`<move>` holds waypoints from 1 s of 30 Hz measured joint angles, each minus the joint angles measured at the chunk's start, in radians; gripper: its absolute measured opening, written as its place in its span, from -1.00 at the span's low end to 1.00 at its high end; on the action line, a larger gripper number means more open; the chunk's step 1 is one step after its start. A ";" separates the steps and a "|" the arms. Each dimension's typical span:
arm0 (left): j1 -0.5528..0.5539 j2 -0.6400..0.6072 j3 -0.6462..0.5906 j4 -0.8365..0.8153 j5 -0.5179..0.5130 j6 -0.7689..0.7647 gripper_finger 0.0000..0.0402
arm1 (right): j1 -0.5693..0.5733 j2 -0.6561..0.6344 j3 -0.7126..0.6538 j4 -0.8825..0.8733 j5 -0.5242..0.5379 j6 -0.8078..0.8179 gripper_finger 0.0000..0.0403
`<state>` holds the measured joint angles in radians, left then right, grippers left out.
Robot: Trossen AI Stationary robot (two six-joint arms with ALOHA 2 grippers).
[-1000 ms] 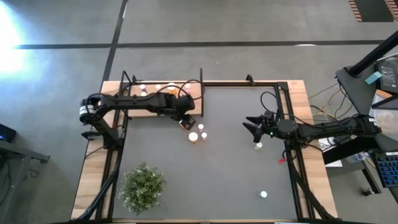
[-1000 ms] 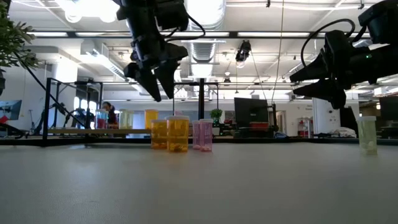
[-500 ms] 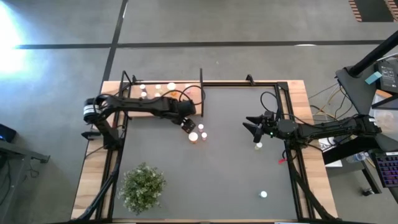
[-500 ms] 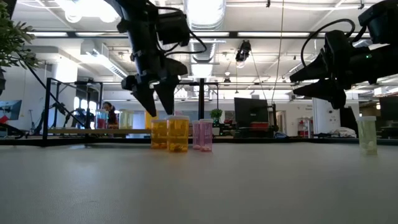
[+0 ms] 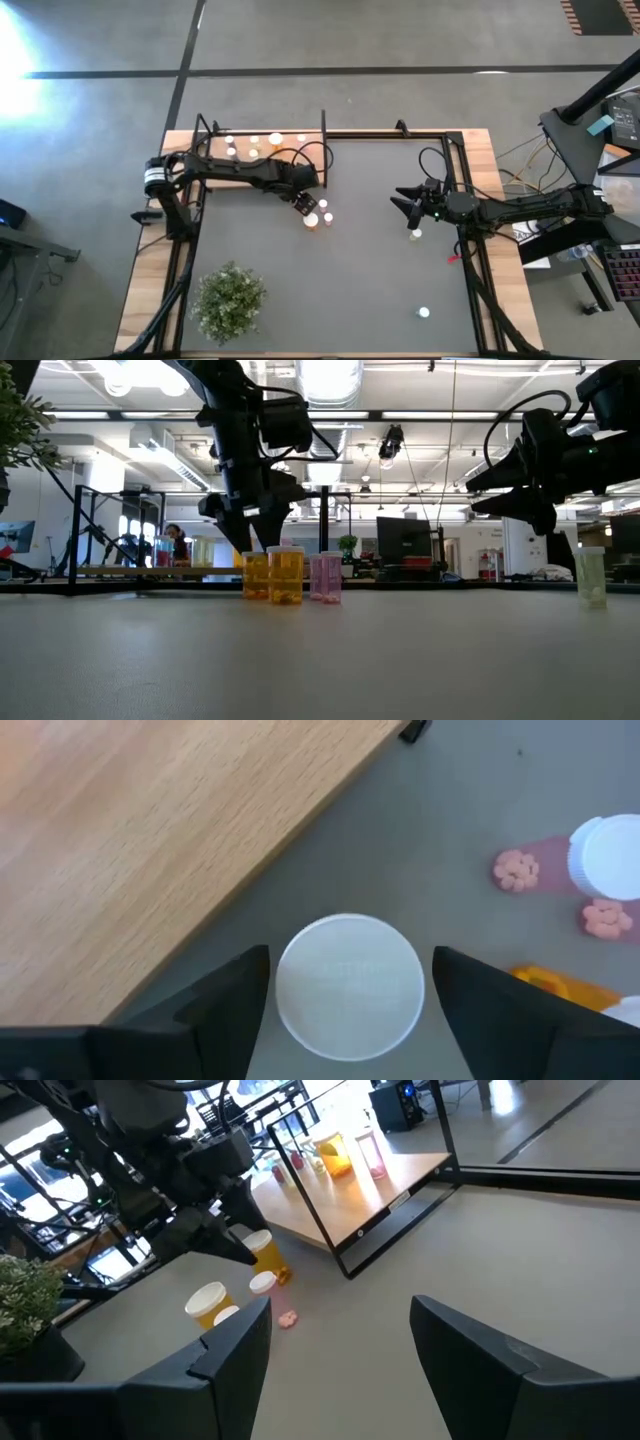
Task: Pick and place medicine bottles onto shelf by color
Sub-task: Put the orange pill bottle on the shelf
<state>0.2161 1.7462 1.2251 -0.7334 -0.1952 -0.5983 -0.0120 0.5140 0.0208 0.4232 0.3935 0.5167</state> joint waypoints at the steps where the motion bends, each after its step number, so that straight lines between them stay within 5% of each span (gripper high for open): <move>1: 0.000 0.000 0.000 -0.001 0.000 0.000 0.26 | 0.000 0.000 0.000 0.000 0.000 0.000 0.13; 8: 0.000 0.001 0.000 0.000 -0.001 0.000 -0.06 | 0.000 0.000 0.000 0.000 0.000 0.000 0.13; 20: -0.001 -0.050 0.047 -0.033 0.037 0.014 0.02 | 0.000 0.000 0.000 0.000 0.000 0.000 0.13; 30: 0.055 -0.114 0.112 -0.156 0.021 0.184 -0.01 | 0.000 0.000 0.000 0.000 0.000 0.000 0.13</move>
<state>0.2708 1.6325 1.3374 -0.8896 -0.1741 -0.4145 -0.0116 0.5140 0.0208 0.4229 0.3935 0.5167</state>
